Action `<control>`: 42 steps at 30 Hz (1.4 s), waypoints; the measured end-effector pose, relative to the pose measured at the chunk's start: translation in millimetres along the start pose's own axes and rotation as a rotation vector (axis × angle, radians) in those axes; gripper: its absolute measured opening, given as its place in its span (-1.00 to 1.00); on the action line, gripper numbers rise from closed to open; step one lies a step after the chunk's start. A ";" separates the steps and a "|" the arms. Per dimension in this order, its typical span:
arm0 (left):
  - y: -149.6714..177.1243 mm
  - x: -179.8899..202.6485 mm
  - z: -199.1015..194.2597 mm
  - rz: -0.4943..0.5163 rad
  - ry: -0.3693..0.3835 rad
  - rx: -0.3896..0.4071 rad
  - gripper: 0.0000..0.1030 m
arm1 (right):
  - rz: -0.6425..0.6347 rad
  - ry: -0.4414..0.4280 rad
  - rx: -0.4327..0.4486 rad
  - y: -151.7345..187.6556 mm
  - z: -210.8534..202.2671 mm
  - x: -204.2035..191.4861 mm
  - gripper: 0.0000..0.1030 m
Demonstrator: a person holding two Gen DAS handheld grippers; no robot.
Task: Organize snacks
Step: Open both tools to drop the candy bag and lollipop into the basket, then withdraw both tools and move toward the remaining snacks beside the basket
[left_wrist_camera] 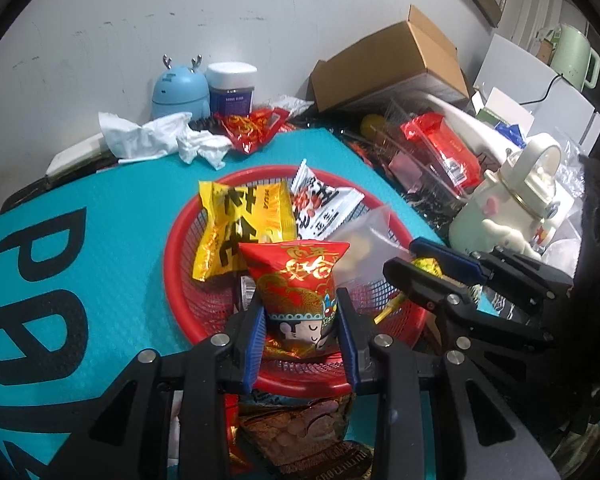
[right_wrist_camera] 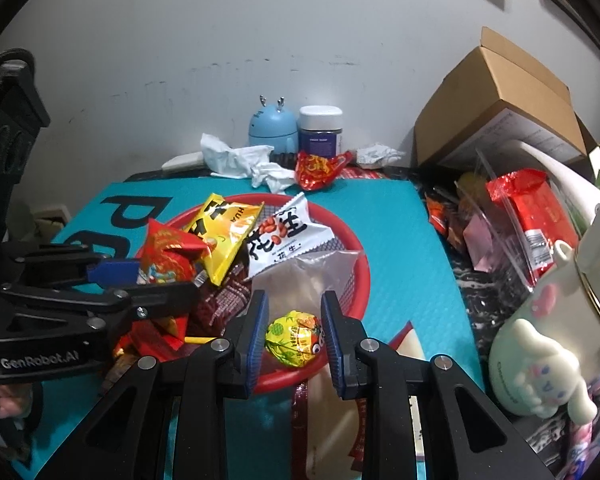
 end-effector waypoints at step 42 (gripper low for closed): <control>-24.5 25.2 -84.0 0.004 -0.041 0.098 -0.06 | 0.017 0.000 0.087 -36.8 -85.4 5.6 -0.15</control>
Point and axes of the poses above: each gripper's, at about its wrist camera, not at the fingertips, and z roughly the way its jaws point, x to its right, y to its underside, the point moved 7 cm from there along z, roughly the way its jaws point, and after that the axes turned 7 degrees about -z, right-handed, at the moved point
